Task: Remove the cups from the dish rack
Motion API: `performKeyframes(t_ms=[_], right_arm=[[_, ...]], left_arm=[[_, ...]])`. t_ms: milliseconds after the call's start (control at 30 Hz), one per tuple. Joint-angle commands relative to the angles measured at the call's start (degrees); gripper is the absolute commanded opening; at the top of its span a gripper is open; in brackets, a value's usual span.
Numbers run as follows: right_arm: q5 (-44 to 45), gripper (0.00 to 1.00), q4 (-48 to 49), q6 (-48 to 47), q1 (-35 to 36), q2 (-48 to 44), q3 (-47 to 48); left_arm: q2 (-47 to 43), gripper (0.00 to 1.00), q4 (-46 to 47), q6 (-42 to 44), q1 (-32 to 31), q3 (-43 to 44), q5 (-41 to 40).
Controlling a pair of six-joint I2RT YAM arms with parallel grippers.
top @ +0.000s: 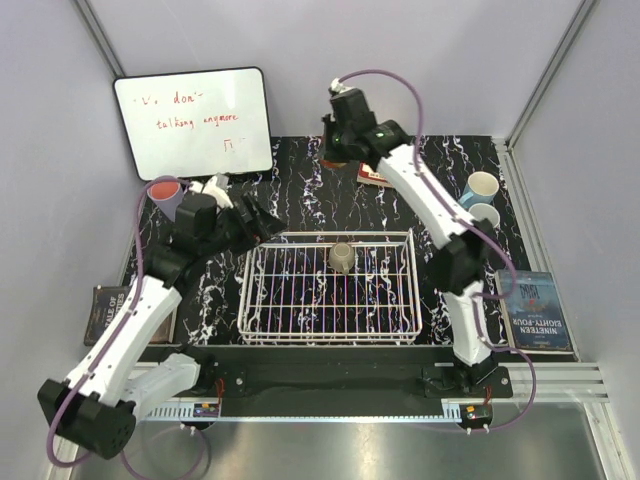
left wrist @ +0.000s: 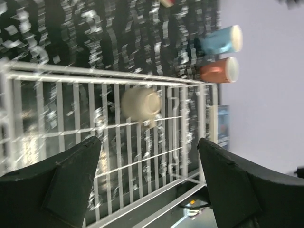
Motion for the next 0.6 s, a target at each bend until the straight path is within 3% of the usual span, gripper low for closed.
performKeyframes(t_ms=[0, 133, 567], right_arm=[[7.0, 0.0, -13.2, 0.3, 0.0, 10.2, 13.4], [9.6, 0.0, -17.1, 3.0, -0.4, 18.0, 17.8], [5.2, 0.0, -18.8, 6.2, -3.3, 26.5, 18.6]], left_arm=[[-4.0, 0.86, -10.3, 3.7, 0.1, -1.6, -7.1], [-5.4, 0.86, -11.9, 4.0, -0.2, -4.0, -9.5], [-0.3, 0.86, -11.4, 6.2, -0.3, -4.4, -9.4]])
